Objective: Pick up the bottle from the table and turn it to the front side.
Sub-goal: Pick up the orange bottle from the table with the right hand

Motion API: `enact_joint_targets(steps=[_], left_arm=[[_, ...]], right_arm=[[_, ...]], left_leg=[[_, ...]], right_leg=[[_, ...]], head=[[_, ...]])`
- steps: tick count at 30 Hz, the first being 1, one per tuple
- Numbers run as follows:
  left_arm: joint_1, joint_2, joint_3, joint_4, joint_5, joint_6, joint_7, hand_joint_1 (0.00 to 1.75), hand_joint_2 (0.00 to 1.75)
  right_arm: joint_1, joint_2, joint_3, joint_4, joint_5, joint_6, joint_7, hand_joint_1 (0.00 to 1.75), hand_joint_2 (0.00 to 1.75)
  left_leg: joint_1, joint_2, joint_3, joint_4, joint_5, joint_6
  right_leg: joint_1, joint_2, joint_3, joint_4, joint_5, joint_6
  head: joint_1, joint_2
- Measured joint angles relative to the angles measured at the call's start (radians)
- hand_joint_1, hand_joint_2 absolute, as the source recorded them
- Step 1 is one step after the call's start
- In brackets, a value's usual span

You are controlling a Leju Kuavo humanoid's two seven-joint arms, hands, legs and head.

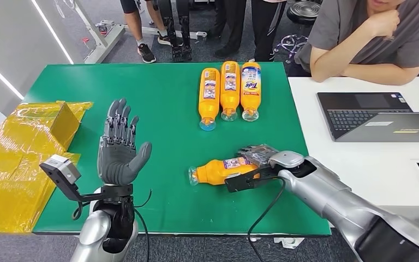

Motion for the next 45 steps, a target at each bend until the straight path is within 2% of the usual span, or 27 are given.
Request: enact_joint_targets(steps=[12, 21, 24, 26, 31, 35, 41, 45], left_arm=[[0.006, 0.000, 0.015, 0.000, -0.006, -0.001, 0.000, 0.00, 1.75], [0.048, 0.000, 0.031, -0.029, -0.024, 0.011, -0.016, 0.00, 1.75], [0.064, -0.002, 0.042, -0.043, -0.031, 0.027, -0.027, 0.00, 1.75], [0.071, -0.006, 0.052, -0.049, -0.032, 0.036, -0.032, 0.00, 1.75], [0.072, -0.011, 0.066, -0.053, -0.020, 0.048, -0.042, 0.00, 1.75], [0.069, -0.015, 0.071, -0.052, -0.011, 0.051, -0.043, 0.00, 1.75], [0.057, -0.014, 0.072, -0.046, 0.023, 0.069, -0.061, 0.00, 1.75], [0.053, -0.012, 0.061, -0.040, 0.064, 0.036, -0.059, 0.00, 1.75]], right_arm=[[0.038, -0.006, -0.056, -0.030, 0.051, -0.059, 0.011, 1.75, 1.75], [0.114, 0.008, -0.154, -0.078, 0.083, -0.230, 0.039, 1.75, 1.75], [0.160, 0.031, -0.225, -0.123, 0.069, -0.364, 0.041, 1.75, 1.75], [0.205, 0.055, -0.289, -0.171, 0.032, -0.455, 0.014, 1.75, 1.75], [0.343, 0.108, -0.429, -0.316, -0.102, -0.615, -0.137, 1.75, 1.75], [0.409, 0.134, -0.493, -0.380, -0.152, -0.664, -0.189, 1.75, 1.75], [0.499, 0.188, -0.556, -0.450, -0.257, -0.791, -0.298, 1.75, 1.75], [0.536, 0.225, -0.570, -0.486, -0.266, -0.816, -0.312, 1.75, 1.75]], left_leg=[[0.000, 0.000, 0.001, 0.000, 0.001, 0.001], [0.000, -0.001, -0.002, 0.000, 0.001, 0.001], [0.000, 0.000, -0.002, 0.000, 0.001, 0.001], [0.000, -0.001, -0.002, 0.000, 0.001, 0.001], [0.000, -0.003, -0.003, -0.001, 0.000, 0.001], [0.000, -0.003, -0.003, -0.001, 0.000, 0.001], [0.000, -0.003, -0.003, -0.001, 0.000, 0.001], [0.000, -0.003, -0.003, -0.001, 0.000, 0.001]], right_leg=[[0.000, 0.000, 0.001, 0.000, 0.001, 0.000], [0.000, -0.001, -0.001, 0.001, 0.001, 0.000], [0.000, 0.000, -0.001, 0.001, 0.001, 0.000], [0.000, -0.001, -0.002, 0.000, 0.000, 0.000], [0.000, -0.003, -0.002, 0.000, -0.001, 0.001], [0.000, -0.003, -0.002, 0.000, -0.001, 0.001], [0.000, -0.003, -0.002, 0.000, -0.001, 0.001], [0.000, -0.003, -0.003, 0.000, -0.001, 0.001]], head=[[0.000, 0.000], [0.000, 0.000], [0.000, 0.000], [0.000, 0.000], [0.000, 0.000], [0.000, 0.000], [0.000, 0.000], [0.000, 0.000]])
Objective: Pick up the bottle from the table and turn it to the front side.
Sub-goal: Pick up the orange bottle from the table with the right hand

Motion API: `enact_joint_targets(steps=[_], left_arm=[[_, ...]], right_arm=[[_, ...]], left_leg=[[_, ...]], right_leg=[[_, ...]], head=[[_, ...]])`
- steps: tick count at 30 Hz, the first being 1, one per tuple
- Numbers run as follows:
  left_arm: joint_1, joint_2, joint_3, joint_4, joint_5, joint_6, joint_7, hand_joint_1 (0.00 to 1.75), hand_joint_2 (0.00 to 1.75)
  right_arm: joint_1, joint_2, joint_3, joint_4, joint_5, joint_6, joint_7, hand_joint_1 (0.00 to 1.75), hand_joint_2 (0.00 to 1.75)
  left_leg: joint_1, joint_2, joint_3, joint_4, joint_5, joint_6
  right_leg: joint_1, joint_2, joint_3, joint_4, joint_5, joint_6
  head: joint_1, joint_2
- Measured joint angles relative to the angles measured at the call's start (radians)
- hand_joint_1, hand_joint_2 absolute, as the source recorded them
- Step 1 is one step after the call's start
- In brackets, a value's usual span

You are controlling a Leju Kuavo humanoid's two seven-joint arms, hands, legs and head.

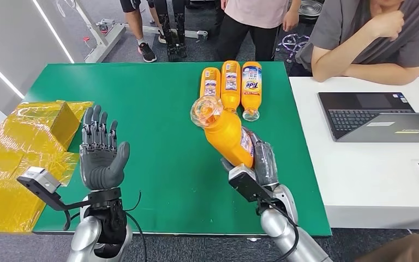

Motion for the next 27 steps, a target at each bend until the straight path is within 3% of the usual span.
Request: enact_joint_targets(steps=[12, 19, 27], left_arm=[[-0.056, -0.005, -0.101, 0.050, 0.057, -0.200, 0.043, 0.00, 1.75], [-0.090, -0.012, -0.131, 0.088, 0.067, -0.220, 0.051, 0.00, 1.75], [-0.108, -0.011, -0.138, 0.116, 0.076, -0.225, 0.048, 0.00, 1.75]], right_arm=[[-0.010, 0.064, -0.001, -0.023, 0.123, 0.115, 0.034, 1.75, 1.75], [-0.046, 0.072, 0.007, 0.004, 0.135, 0.154, 0.052, 1.75, 1.75], [-0.117, 0.096, 0.051, 0.074, 0.183, 0.285, 0.114, 1.75, 1.75]], left_leg=[[0.000, 0.000, 0.000, 0.000, 0.000, 0.000], [0.000, 0.000, 0.000, 0.000, 0.000, 0.000], [0.000, 0.000, 0.000, 0.000, 0.000, 0.000]], right_leg=[[0.000, 0.000, 0.000, 0.000, 0.000, 0.000], [0.000, 0.000, 0.000, 0.000, 0.000, 0.000], [0.000, 0.000, 0.000, 0.001, 0.000, 0.000]], head=[[0.000, 0.000], [0.000, 0.000], [0.000, 0.000]])
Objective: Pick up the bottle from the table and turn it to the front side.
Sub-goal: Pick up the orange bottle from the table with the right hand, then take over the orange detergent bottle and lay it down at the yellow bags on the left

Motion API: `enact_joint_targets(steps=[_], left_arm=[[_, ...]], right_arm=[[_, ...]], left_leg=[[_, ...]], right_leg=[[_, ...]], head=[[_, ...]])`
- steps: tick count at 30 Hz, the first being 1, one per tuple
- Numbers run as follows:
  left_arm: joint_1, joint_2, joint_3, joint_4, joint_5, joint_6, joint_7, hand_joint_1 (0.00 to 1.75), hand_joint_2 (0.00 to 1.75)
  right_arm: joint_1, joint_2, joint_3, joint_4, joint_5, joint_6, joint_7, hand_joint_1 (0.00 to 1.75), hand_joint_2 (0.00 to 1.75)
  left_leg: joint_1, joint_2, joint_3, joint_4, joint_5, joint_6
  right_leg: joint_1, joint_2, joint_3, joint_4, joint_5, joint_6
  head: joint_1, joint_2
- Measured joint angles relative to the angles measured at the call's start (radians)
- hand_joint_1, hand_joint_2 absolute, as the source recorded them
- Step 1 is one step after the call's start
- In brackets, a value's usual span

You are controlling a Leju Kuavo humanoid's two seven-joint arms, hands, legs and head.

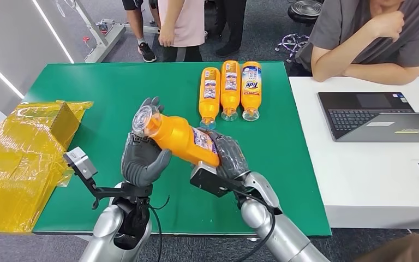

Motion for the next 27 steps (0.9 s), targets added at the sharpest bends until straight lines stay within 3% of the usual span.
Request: enact_joint_targets(steps=[16, 27], left_arm=[[-0.001, 0.003, 0.035, 0.010, 0.009, 0.013, -0.010, 0.00, 1.75], [0.003, 0.006, 0.056, 0.013, 0.056, 0.041, -0.003, 0.00, 1.75]], right_arm=[[-0.118, 0.047, 0.045, 0.103, 0.017, 0.124, 0.004, 1.75, 1.75], [-0.127, 0.061, 0.077, 0.127, -0.023, 0.163, -0.026, 1.75, 1.75]], left_leg=[[0.000, 0.000, 0.000, 0.000, 0.000, 0.000], [0.000, 0.000, -0.001, 0.000, 0.000, 0.000]], right_leg=[[0.000, 0.000, 0.000, 0.000, 0.000, 0.000], [0.000, 0.000, 0.000, 0.000, 0.000, 0.000]], head=[[0.000, 0.000], [0.000, 0.000]])
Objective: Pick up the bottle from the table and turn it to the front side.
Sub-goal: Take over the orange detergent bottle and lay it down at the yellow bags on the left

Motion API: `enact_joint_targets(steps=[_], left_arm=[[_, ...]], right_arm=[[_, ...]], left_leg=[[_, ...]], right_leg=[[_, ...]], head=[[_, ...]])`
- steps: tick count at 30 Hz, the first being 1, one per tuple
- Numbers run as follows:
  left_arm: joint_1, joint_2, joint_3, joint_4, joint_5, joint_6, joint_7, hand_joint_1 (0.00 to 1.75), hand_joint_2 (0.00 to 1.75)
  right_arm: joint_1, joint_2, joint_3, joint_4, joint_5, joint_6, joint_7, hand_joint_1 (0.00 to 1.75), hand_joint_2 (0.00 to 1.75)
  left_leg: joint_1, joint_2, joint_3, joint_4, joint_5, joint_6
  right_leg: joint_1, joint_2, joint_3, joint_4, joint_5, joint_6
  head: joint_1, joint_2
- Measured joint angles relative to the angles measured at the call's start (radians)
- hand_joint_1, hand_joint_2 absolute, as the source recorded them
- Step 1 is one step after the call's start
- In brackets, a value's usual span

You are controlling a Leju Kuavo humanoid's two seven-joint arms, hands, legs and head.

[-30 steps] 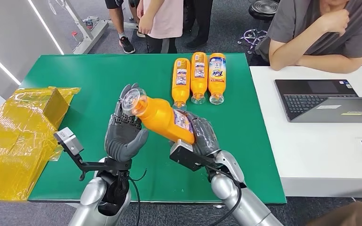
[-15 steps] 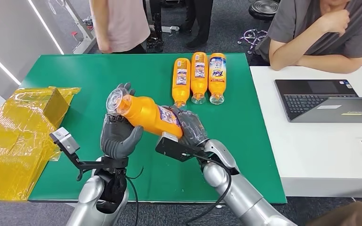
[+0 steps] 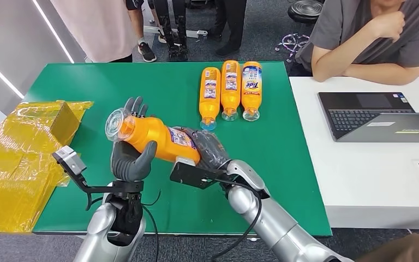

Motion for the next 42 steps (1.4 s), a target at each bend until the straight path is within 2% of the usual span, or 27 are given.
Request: enact_joint_targets(steps=[6, 16, 24, 28, 34, 42], left_arm=[[0.002, 0.000, 0.006, 0.000, 0.000, 0.010, 0.000, 0.00, 1.75], [0.007, 0.004, 0.040, 0.001, -0.031, 0.139, -0.050, 0.00, 1.75], [0.030, 0.012, 0.053, 0.001, -0.050, 0.186, -0.067, 0.00, 1.75], [0.034, 0.018, 0.054, 0.002, -0.059, 0.224, -0.081, 1.73, 1.75], [0.040, 0.024, 0.053, 0.002, -0.055, 0.215, -0.073, 1.75, 1.75], [0.039, 0.041, 0.050, 0.002, -0.017, 0.066, -0.003, 1.75, 1.75]], right_arm=[[0.000, 0.006, 0.010, 0.008, -0.001, 0.004, 0.000, 1.75, 1.75], [-0.004, 0.012, 0.045, 0.038, -0.006, 0.083, 0.005, 1.75, 1.75], [-0.008, 0.011, 0.068, 0.071, -0.014, 0.108, -0.003, 1.75, 1.75], [0.005, 0.004, 0.068, 0.057, -0.020, 0.128, -0.010, 1.75, 1.75], [0.021, -0.010, 0.069, 0.030, -0.001, 0.111, 0.016, 1.75, 1.75], [0.045, -0.017, 0.067, -0.009, 0.061, 0.022, 0.049, 1.75, 1.75]], left_leg=[[0.000, 0.000, 0.000, 0.000, 0.000, 0.000], [0.000, 0.000, 0.000, 0.000, 0.000, 0.000], [0.000, 0.000, 0.000, 0.000, 0.000, 0.000], [0.000, 0.000, 0.000, 0.000, 0.000, 0.000], [0.000, 0.000, 0.000, 0.000, 0.000, 0.000], [0.000, 0.001, 0.000, 0.000, 0.000, 0.000]], right_leg=[[0.000, 0.000, 0.000, 0.000, 0.000, 0.000], [0.000, 0.000, 0.000, 0.000, 0.000, 0.000], [0.000, 0.000, 0.000, 0.000, 0.000, 0.000], [0.000, 0.000, 0.000, 0.000, 0.000, 0.000], [0.000, 0.000, 0.000, 0.000, 0.000, 0.000], [0.000, 0.001, 0.000, 0.000, 0.000, 0.000]], head=[[0.000, 0.000], [0.000, 0.000], [0.000, 0.000], [0.000, 0.000], [0.000, 0.000], [0.000, 0.000]])
